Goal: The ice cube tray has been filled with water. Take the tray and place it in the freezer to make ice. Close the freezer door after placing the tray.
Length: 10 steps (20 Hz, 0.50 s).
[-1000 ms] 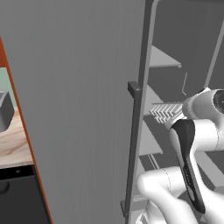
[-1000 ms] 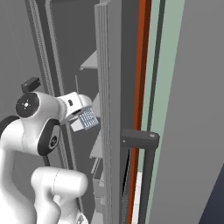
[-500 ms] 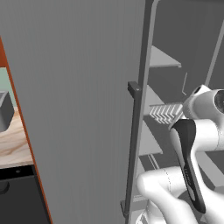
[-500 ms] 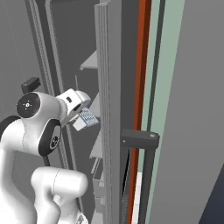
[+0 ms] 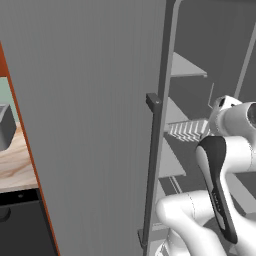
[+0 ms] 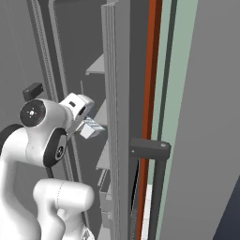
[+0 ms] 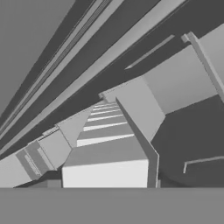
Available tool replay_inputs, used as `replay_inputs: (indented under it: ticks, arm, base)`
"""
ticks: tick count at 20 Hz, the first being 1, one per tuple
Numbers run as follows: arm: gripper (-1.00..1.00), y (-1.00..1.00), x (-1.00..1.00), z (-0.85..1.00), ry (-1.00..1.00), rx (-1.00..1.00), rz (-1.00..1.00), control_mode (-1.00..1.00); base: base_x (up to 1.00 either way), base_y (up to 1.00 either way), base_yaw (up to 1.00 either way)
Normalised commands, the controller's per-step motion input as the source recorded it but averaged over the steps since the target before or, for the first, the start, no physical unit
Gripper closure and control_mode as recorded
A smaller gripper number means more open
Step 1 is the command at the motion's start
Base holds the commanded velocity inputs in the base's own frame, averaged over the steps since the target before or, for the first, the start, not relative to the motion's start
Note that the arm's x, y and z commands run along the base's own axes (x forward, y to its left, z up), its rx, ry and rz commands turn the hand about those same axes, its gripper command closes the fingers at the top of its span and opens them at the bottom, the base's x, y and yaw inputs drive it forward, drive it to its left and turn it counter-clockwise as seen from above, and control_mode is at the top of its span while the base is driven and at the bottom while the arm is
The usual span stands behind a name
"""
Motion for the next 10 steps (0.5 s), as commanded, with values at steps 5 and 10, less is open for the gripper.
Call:
replay_inputs:
  ticks: [5, 10]
  arm:
    - [1.0, 0.0, 0.0, -0.01, 0.0, -0.13, 0.16, -1.0]
    - [1.0, 0.0, 0.0, -0.17, -0.02, -0.16, 0.13, -1.0]
  base:
    - [0.0, 0.0, 0.0]
    - [0.0, 0.0, 0.0]
